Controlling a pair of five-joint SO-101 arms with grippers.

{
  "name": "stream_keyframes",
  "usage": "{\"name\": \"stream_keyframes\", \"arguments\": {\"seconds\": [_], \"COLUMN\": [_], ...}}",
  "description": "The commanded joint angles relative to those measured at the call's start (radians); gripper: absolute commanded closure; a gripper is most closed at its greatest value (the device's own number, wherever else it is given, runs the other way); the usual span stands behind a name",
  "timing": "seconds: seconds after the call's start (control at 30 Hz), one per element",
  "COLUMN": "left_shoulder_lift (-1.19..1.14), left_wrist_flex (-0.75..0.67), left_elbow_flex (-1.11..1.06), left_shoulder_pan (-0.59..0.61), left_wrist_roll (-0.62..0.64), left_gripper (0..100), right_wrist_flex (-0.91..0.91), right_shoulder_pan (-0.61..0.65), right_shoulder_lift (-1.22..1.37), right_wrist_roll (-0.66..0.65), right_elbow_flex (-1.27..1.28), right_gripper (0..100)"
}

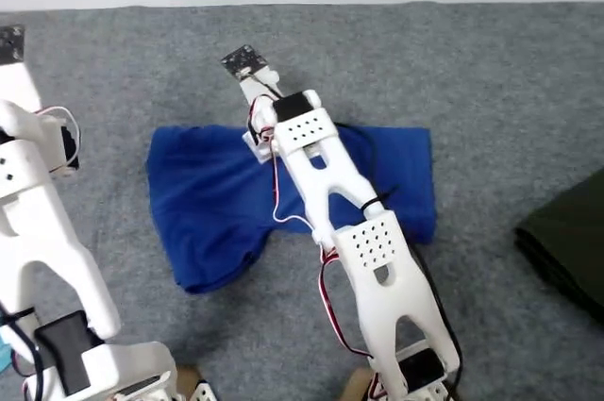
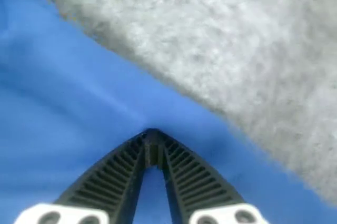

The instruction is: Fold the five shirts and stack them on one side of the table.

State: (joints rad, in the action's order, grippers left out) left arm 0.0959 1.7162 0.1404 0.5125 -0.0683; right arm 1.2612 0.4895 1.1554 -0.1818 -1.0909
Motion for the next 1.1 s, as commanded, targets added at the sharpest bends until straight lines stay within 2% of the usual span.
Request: {"name": "stream_keyframes", "arguments": {"seconds": [0.0,0.27,0.43,0.67,0.93,1.07], "left_shoulder_lift": [0.046,0.046,0.060,0.224,0.272,0.222], "left_wrist_flex": [-0.011,-0.012,-0.011,-0.058,-0.064,-0.078], "left_elbow_flex": [-0.010,-0.012,-0.007,-0.013,-0.041,-0.074], "left_shoulder_pan": [0.005,0.006,0.011,0.101,0.259,0.341], "left_wrist_roll": [0.000,0.000,0.000,0.005,0.005,0.002], "left_gripper": [98,98,98,98,98,98], "right_wrist_flex": [-0.016,0.096,0.268,0.509,0.538,0.541], "right_shoulder_pan": [-0.042,0.007,0.081,0.122,0.120,0.124], "right_shoulder_lift": [-0.012,-0.005,-0.012,-0.004,-0.061,-0.186], "right_wrist_roll": [-0.006,-0.006,-0.009,-0.009,-0.012,-0.115], "right_elbow_flex": [-0.091,-0.321,-0.443,-0.585,-0.562,-0.376], "right_gripper": [98.9,98.9,98.9,98.9,98.9,98.9]}}
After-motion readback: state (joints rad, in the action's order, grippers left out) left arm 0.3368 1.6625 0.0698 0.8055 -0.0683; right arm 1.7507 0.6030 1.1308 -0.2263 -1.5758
